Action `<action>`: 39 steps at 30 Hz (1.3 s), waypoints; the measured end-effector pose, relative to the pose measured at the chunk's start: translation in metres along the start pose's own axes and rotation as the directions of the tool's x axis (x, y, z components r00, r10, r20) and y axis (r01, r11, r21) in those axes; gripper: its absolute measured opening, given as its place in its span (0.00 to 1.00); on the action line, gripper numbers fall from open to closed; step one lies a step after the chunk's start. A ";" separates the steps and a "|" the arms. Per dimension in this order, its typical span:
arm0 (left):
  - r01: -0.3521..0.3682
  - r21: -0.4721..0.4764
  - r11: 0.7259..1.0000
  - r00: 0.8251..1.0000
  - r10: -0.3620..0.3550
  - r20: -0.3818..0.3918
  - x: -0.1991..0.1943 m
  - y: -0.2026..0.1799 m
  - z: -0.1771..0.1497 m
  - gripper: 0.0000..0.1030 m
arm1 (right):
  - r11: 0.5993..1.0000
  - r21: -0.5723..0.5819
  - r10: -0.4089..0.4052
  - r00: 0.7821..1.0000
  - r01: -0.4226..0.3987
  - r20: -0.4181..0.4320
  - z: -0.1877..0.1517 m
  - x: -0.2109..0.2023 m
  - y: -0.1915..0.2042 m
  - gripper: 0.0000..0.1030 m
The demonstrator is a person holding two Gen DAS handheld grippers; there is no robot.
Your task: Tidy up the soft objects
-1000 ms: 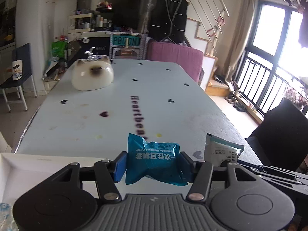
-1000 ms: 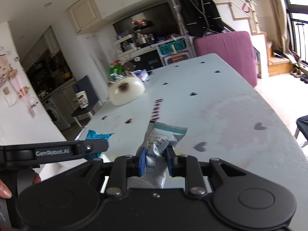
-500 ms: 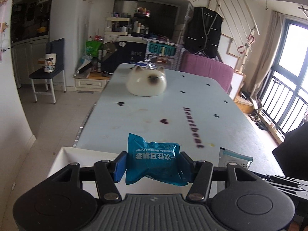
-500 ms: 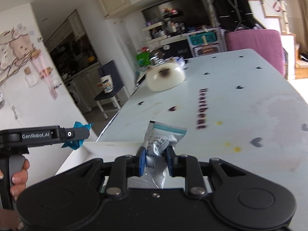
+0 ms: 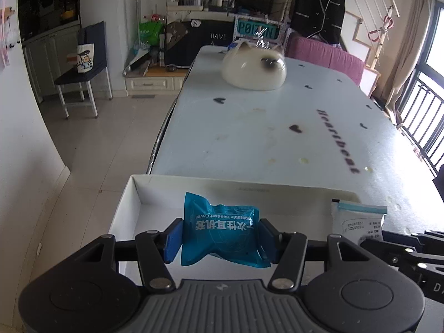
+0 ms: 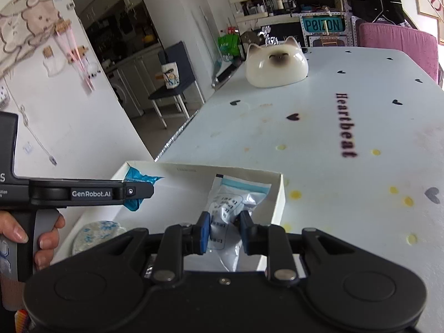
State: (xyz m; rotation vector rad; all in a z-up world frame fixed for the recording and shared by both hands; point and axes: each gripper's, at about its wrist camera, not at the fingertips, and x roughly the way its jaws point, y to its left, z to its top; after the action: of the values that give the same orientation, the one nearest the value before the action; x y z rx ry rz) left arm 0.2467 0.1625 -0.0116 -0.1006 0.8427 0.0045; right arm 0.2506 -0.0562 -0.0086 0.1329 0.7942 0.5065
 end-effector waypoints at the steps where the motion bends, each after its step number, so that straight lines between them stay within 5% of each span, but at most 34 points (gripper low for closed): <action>1: -0.005 -0.001 1.000 1.000 0.005 -0.007 0.004 0.003 0.000 0.56 | 1.000 -0.003 -0.003 1.000 0.003 -0.006 0.001 0.004 0.001 0.23; 5: -0.007 -0.019 1.000 1.000 0.007 -0.023 0.020 0.012 0.001 0.63 | 1.000 -0.006 -0.017 1.000 0.017 -0.025 0.003 0.016 0.002 0.23; 7: -0.006 -0.049 0.999 0.999 0.004 -0.037 0.026 0.016 0.000 0.79 | 1.000 -0.008 -0.024 0.999 0.024 -0.033 0.004 0.022 0.003 0.23; 12: 0.016 -0.060 0.998 0.998 -0.019 -0.053 0.021 0.012 -0.002 0.86 | 0.998 -0.035 -0.048 0.998 0.046 -0.048 0.003 0.032 0.009 0.26; 17: 0.032 -0.049 0.998 0.999 -0.034 -0.035 0.003 0.004 -0.004 0.89 | 0.997 -0.012 -0.073 0.997 0.073 -0.039 0.003 0.026 0.007 0.45; 39: 0.048 0.007 0.999 0.990 -0.049 0.129 -0.101 -0.044 -0.017 0.94 | 0.999 -0.035 -0.035 0.993 0.039 0.114 -0.003 -0.082 0.012 0.59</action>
State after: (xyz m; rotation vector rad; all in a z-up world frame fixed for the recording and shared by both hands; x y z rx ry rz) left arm 0.1686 0.1206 0.0557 -0.1158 0.7111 -0.0363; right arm 0.1955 -0.0856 0.0458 0.1112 0.6743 0.4742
